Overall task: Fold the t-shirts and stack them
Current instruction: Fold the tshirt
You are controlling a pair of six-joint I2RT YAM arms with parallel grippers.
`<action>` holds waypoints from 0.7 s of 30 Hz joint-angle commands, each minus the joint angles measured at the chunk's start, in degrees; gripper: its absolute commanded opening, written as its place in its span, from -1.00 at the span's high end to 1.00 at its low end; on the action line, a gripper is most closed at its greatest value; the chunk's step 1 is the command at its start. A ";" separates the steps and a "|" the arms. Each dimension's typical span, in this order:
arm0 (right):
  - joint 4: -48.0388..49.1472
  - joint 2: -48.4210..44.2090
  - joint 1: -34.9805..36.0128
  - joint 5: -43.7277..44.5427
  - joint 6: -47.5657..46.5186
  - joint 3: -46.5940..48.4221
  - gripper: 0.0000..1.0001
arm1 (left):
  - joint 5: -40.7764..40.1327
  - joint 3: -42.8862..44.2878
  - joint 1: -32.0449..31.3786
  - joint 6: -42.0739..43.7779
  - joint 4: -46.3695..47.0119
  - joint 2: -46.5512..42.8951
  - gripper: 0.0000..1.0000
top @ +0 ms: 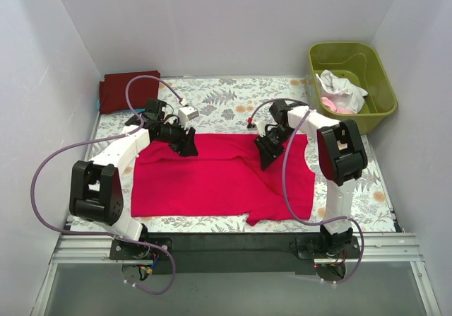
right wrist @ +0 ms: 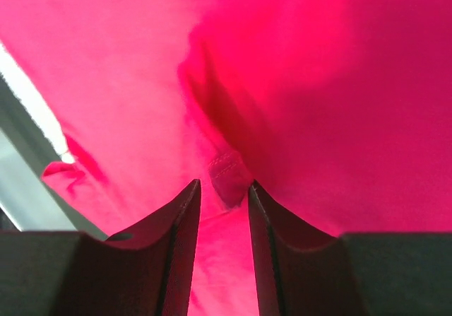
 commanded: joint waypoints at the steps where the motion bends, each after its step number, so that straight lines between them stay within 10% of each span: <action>1: -0.49 -6.92 2.66 -2.76 -1.45 -3.16 0.24 | 0.27 -0.64 0.23 0.09 0.22 -3.82 0.06; 7: -1.37 -9.04 6.88 -4.41 -6.19 -8.53 0.43 | 0.19 -1.08 0.67 -1.92 1.01 -4.08 0.07; 14: -14.02 -8.07 2.87 -10.76 -13.85 -0.55 -0.03 | 3.70 4.80 6.64 -6.84 -4.09 1.62 0.06; 21: -8.25 -5.70 -6.64 6.54 -7.00 9.64 0.10 | -7.97 7.88 11.39 -12.03 -4.88 8.03 0.10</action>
